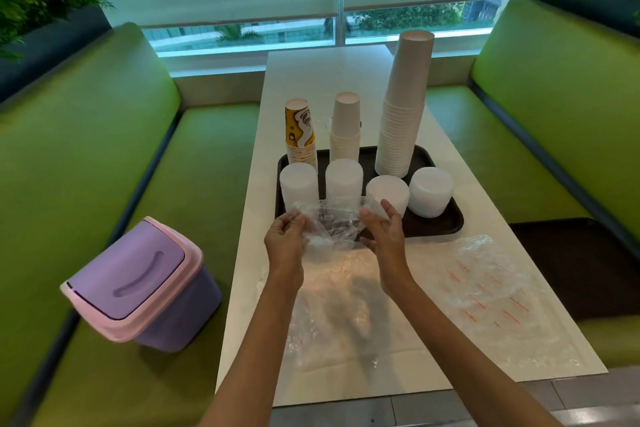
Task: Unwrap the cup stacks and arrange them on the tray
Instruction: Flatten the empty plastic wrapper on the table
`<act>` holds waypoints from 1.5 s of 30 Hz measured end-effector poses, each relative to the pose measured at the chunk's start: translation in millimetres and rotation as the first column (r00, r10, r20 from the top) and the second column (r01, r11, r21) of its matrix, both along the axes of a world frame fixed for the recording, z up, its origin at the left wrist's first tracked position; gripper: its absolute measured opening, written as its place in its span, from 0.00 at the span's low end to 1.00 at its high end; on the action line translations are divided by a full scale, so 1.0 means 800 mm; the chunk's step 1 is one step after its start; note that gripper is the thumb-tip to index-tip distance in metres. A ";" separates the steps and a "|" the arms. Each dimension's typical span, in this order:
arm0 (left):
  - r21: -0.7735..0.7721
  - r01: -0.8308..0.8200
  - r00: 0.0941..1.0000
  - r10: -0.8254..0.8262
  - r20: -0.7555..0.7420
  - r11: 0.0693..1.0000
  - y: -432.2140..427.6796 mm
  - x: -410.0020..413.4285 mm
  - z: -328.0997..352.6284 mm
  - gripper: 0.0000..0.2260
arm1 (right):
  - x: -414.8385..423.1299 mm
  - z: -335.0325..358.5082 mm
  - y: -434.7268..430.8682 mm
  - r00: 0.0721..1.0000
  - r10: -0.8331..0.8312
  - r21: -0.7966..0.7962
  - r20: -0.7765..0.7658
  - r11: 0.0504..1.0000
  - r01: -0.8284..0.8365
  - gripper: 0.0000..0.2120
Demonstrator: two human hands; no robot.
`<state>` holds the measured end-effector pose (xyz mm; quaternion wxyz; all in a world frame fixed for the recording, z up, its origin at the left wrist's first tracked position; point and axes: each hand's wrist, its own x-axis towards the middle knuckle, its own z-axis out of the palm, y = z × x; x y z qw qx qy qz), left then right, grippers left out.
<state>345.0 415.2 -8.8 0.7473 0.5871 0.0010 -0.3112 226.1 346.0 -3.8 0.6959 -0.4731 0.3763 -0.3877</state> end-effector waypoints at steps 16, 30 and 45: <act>0.064 0.216 0.960 -0.200 -0.196 0.974 0.009 -0.029 0.008 0.47 | 0.011 -0.026 0.025 0.972 -0.232 -0.538 -0.026 0.823 0.182 0.16; 0.264 -0.208 0.881 0.064 0.468 0.942 -0.019 -0.044 -0.010 0.15 | 0.000 -0.015 0.003 0.979 -0.206 -0.472 -0.008 0.863 0.178 0.10; 0.350 -0.410 0.848 0.212 0.485 0.842 0.039 0.035 -0.036 0.15 | -0.007 -0.001 -0.042 0.975 -0.217 -0.516 -0.051 0.841 0.161 0.07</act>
